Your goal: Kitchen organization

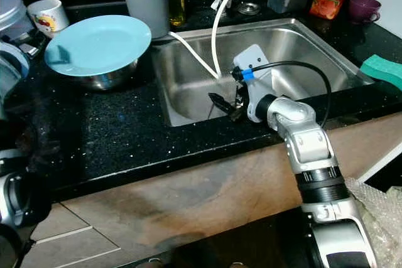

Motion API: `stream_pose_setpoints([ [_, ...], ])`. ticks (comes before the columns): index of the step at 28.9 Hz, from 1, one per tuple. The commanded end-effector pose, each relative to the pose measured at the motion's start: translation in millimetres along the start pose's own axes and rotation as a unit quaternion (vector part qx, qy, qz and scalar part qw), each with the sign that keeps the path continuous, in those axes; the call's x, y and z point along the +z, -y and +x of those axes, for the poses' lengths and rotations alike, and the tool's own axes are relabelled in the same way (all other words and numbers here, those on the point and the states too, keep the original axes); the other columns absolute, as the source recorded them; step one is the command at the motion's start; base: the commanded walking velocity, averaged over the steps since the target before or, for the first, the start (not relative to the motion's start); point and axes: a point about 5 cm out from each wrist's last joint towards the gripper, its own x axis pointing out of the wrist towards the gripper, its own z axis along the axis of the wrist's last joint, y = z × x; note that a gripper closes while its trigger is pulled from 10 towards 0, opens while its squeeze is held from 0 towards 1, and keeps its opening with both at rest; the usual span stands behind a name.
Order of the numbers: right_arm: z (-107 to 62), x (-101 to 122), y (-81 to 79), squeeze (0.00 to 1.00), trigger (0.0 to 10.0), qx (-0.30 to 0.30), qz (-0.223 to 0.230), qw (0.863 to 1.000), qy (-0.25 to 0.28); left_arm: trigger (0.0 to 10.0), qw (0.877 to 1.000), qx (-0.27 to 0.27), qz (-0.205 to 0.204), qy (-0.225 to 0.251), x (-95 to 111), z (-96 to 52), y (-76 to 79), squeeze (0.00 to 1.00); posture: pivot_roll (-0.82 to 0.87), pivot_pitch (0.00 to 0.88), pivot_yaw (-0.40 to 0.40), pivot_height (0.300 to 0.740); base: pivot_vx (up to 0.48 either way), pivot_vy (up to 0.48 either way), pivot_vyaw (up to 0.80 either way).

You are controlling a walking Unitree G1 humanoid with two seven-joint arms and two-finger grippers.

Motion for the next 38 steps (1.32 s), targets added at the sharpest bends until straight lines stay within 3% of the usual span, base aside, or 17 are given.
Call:
stream_pose_setpoints([
  [1,1.5,3,0.5,0.00,10.0,0.004,-0.004,1.000,0.004,10.0,0.999,-0.009,0.006,-0.038,-16,2.3,2.4,0.00,0.03,0.080,-0.020,0.740,0.000,0.000,0.00],
  [11,1.0,3,1.4,0.00,10.0,0.002,-0.006,1.000,0.005,9.9,0.998,-0.036,0.021,-0.050,-23,3.9,12.7,0.00,0.03,0.075,-0.018,0.740,0.000,0.000,0.00],
  [12,1.0,3,1.4,0.00,10.0,0.002,-0.006,1.000,0.005,3.7,0.998,-0.037,0.021,-0.049,-23,4.0,12.9,0.00,0.03,0.072,-0.017,0.740,0.000,0.000,0.00],
  [13,1.1,3,1.3,0.00,10.0,0.002,-0.006,1.000,0.006,0.0,0.998,-0.041,0.019,-0.048,-23,4.1,13.5,0.00,0.03,0.072,-0.017,0.740,0.000,0.000,0.00],
  [30,2.1,4,1.0,0.00,10.0,0.002,-0.005,1.000,0.008,0.0,0.998,-0.048,0.021,-0.033,-17,4.2,13.3,0.00,0.03,0.066,-0.017,0.740,0.000,0.000,0.00],
  [33,2.3,4,1.2,0.00,10.0,0.002,-0.004,1.000,0.008,0.0,0.998,-0.046,0.028,-0.017,-12,4.0,12.7,0.00,0.03,0.067,-0.018,0.740,0.000,0.000,0.00],
  [38,2.6,5,1.5,0.00,10.0,0.002,-0.001,1.000,0.011,0.0,0.996,-0.046,0.039,0.061,10,0.8,17.3,0.00,0.03,0.069,-0.019,0.740,0.000,0.000,0.00],
])
